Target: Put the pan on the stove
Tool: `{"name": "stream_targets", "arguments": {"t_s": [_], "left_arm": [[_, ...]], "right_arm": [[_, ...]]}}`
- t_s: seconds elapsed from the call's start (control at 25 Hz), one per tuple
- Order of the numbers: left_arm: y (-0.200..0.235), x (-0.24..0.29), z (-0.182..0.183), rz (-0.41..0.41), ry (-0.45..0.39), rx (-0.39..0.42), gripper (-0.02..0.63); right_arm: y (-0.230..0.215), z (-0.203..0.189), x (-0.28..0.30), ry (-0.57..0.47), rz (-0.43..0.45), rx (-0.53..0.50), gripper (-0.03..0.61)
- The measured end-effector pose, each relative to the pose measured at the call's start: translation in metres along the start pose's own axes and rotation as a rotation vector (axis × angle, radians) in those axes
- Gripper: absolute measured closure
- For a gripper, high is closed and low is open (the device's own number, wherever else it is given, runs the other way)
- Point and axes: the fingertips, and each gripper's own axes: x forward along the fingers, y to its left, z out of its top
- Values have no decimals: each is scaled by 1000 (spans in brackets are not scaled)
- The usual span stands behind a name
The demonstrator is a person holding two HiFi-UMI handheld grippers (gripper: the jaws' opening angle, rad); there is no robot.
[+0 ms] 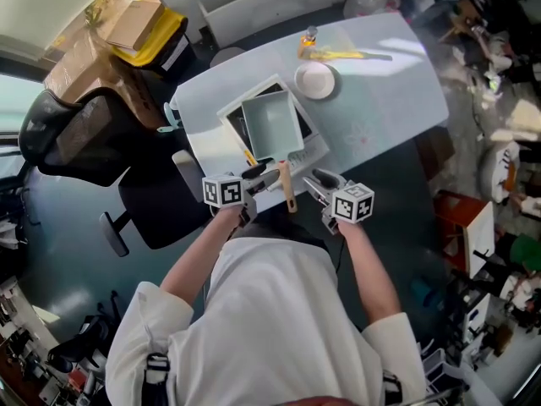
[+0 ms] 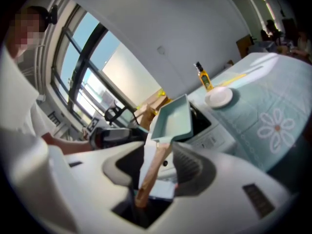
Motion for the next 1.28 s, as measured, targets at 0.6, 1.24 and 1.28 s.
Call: {"name": "stream_targets", "arguments": {"t_s": [0.6, 1.24, 1.28], "left_arm": [[-39, -28, 31, 36, -40, 262, 426], [-87, -48, 50, 151, -171, 455, 572], [-89, -50, 49, 160, -182, 460, 575]], "right_arm": [[38, 39, -10, -89, -76, -185, 483], [74, 70, -34, -155, -9, -323, 526], [76, 69, -36, -152, -5, -336, 528]]}}
